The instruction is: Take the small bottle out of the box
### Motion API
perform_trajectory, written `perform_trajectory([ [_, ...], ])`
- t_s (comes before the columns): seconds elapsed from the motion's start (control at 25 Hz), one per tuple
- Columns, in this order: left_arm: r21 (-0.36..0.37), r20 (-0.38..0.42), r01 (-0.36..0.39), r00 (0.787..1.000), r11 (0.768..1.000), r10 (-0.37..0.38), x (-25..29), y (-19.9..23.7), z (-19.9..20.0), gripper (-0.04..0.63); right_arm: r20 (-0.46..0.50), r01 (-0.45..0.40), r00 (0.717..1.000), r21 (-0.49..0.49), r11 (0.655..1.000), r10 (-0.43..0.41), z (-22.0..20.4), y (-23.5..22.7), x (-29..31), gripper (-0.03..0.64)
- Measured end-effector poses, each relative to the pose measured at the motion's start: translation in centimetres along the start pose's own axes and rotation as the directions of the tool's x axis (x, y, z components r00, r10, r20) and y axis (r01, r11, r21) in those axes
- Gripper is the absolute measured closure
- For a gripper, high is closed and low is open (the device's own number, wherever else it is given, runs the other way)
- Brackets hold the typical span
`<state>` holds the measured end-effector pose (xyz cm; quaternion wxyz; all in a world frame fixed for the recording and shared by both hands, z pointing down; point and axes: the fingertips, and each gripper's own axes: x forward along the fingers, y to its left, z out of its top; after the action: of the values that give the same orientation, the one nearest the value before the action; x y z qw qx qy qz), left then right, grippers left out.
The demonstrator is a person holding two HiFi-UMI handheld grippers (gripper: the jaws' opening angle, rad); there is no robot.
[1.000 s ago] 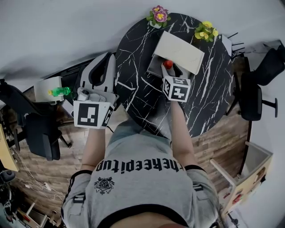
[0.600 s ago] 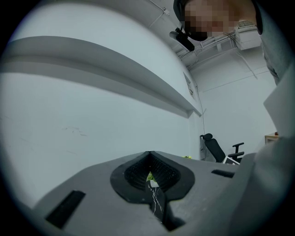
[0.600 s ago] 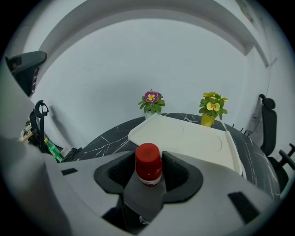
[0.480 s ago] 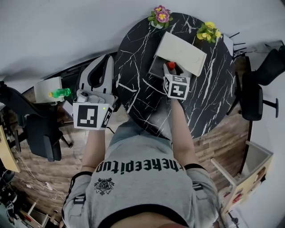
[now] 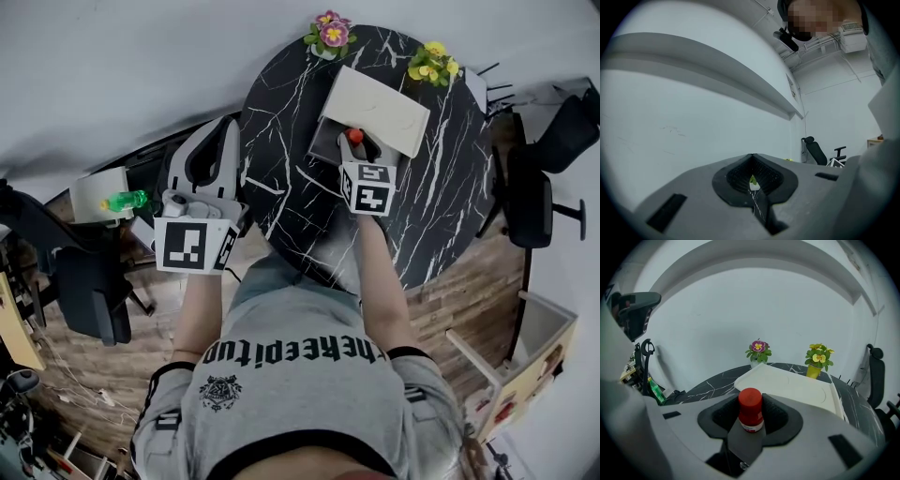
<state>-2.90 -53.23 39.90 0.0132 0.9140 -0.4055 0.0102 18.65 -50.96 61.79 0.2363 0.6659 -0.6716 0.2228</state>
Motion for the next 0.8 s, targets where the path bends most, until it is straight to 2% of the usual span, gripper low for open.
perform_trajectory([
  [0.24,-0.003,0.022,0.03,0.999,1.0,-0.03,0.1,-1.3,0.6,0.591,0.065,-0.02,0.998,0.001,1.0,0.02,1.7,0.3,-2.1,0.469],
  [0.52,-0.002,0.053,0.065,0.997,0.998,-0.065,0.0,-3.5,2.0,0.591,0.146,-0.057,0.987,-0.081,0.995,0.068,4.0,1.5,-5.6,0.471],
  [0.8,0.001,0.079,0.093,0.993,0.996,-0.093,-0.7,-6.0,3.1,0.592,0.23,-0.079,0.969,-0.038,0.996,0.086,6.0,1.6,-9.8,0.471],
])
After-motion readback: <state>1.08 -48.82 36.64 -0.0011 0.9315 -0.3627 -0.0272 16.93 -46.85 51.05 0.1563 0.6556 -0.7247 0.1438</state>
